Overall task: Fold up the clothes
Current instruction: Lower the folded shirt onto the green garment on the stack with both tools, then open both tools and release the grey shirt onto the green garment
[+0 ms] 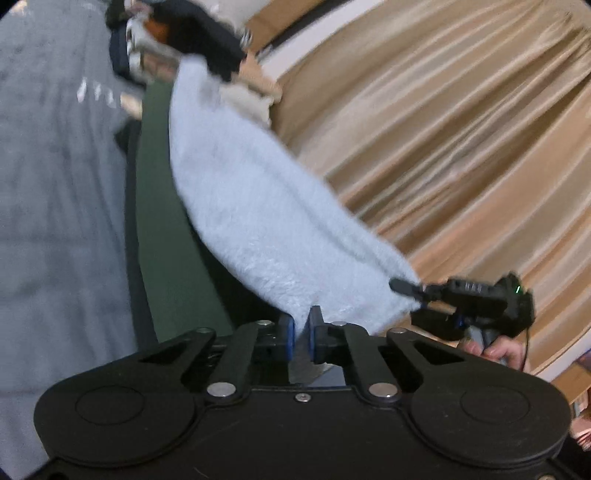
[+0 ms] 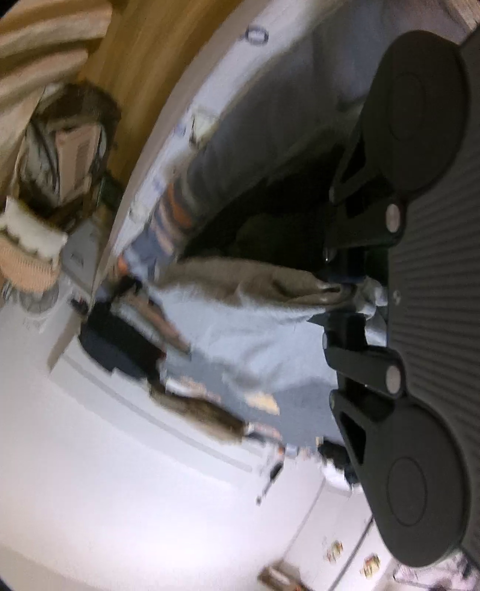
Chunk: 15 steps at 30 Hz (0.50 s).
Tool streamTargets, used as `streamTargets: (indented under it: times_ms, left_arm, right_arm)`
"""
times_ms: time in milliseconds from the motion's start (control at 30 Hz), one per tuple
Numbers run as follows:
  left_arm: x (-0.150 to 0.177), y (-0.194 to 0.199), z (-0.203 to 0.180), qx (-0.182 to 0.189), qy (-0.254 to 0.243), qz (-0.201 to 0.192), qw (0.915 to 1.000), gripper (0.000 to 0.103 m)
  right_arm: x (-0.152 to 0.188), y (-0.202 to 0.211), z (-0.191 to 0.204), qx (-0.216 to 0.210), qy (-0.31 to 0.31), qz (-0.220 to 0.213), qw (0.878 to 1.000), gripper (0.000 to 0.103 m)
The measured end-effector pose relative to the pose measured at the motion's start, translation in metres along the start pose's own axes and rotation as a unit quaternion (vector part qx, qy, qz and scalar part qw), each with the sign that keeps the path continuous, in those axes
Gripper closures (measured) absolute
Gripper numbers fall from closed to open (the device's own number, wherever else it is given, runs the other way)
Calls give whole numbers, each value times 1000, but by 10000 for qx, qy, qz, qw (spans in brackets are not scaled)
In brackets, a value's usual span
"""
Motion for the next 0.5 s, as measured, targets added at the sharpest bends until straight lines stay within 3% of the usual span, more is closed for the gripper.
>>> streamTargets:
  times_ms: [133,233,333,433,500]
  left_arm:
    - [-1,6,3,-156,-137,377,9991,95]
    - [17,-14,15,-684,-196,873,9936,95]
    - [27,-20,25,-924,-170,1080,9897,94]
    - [20,-5,28,-1067,-175,1018,9889,79]
    - [10,11,28,-1443,-273,754,9863,59]
  right_arm:
    - [6,-7,12,218,494,159,9984,90]
    - [9,-29,-16,1047,570,617,9910,87]
    - [14,-22,-30,787,418,615,9941,86]
    - [13,-2,-26,921,530,570,9927,79]
    - [11,15,-20,1208,679,406,9895,72]
Point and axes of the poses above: each gripper's, at about its wrist camera, not at the fingertips, and y roughly against the way its jaws point, z to its left, x to its underside, the point moved 5 cm from there along -y, roughly the way its jaws point, and after that the axes turned 13 degrees about z, right-handed, at the moved point
